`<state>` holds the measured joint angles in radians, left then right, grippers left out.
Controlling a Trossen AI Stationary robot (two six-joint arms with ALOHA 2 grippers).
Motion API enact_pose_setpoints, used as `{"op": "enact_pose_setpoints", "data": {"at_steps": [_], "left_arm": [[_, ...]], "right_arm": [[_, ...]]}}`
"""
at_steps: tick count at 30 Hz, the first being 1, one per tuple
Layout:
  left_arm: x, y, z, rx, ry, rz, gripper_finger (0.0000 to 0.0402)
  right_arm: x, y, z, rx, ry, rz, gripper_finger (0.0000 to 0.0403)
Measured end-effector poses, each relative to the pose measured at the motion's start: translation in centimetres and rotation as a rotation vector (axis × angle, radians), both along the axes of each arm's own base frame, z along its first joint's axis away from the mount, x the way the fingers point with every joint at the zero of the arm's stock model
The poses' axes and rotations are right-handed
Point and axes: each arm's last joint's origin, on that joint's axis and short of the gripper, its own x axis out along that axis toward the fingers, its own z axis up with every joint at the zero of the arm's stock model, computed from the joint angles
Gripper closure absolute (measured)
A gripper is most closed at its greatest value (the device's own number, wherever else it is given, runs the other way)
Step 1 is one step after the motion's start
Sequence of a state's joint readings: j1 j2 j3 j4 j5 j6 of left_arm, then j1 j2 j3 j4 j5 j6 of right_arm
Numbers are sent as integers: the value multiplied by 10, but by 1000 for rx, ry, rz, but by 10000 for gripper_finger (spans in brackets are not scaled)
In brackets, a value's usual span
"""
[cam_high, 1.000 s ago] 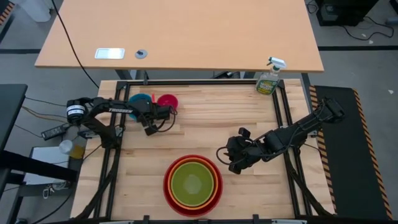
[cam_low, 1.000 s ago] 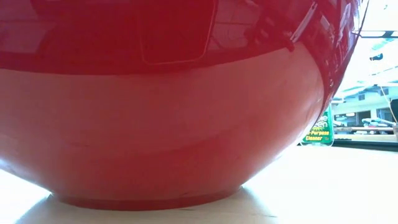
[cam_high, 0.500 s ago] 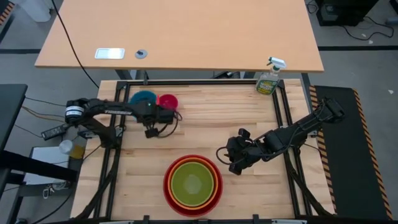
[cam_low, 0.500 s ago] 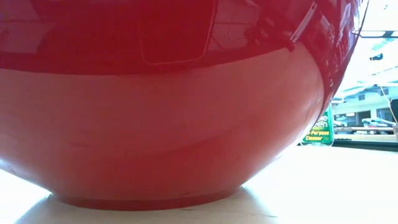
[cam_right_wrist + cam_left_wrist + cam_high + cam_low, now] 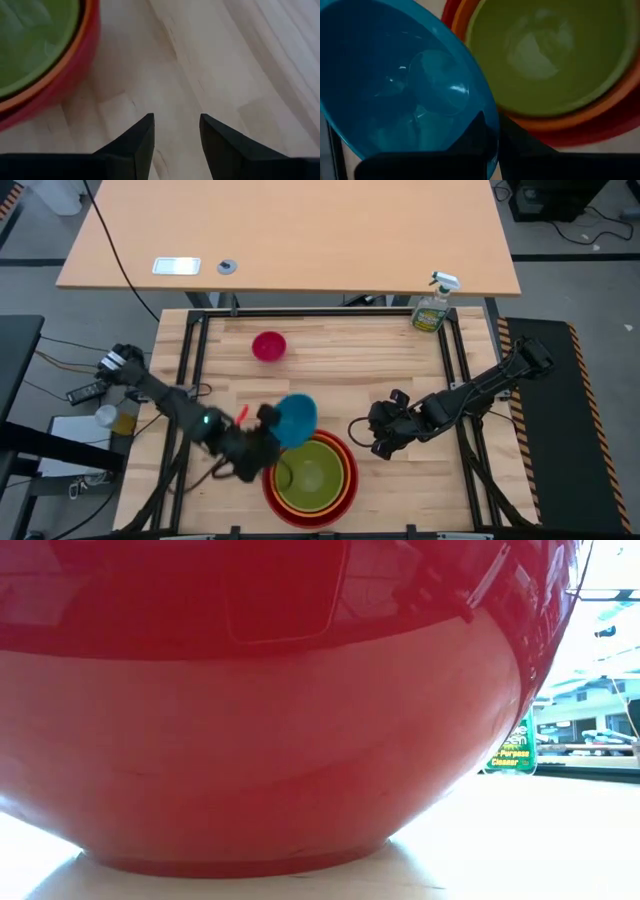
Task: Nest bowls inside each other
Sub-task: Stack the blue bowl into the green bowl
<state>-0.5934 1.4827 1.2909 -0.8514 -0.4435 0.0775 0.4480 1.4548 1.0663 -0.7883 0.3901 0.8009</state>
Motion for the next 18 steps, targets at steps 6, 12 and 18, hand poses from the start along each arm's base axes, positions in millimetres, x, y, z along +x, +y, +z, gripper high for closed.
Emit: {"op": "enact_pose_setpoints", "data": {"at_steps": [6, 12, 18], "left_arm": [[26, -63, -15, 90, 35, -189, 382], [51, -93, -52, 250, 229, -278, 381], [58, -101, -80, 303, 348, -329, 372]], "right_arm": [[-1, 0, -2, 6, 3, -7, 239], [-1, 0, -1, 5, 1, -4, 239], [-1, 0, -1, 4, -1, -2, 239]]}}
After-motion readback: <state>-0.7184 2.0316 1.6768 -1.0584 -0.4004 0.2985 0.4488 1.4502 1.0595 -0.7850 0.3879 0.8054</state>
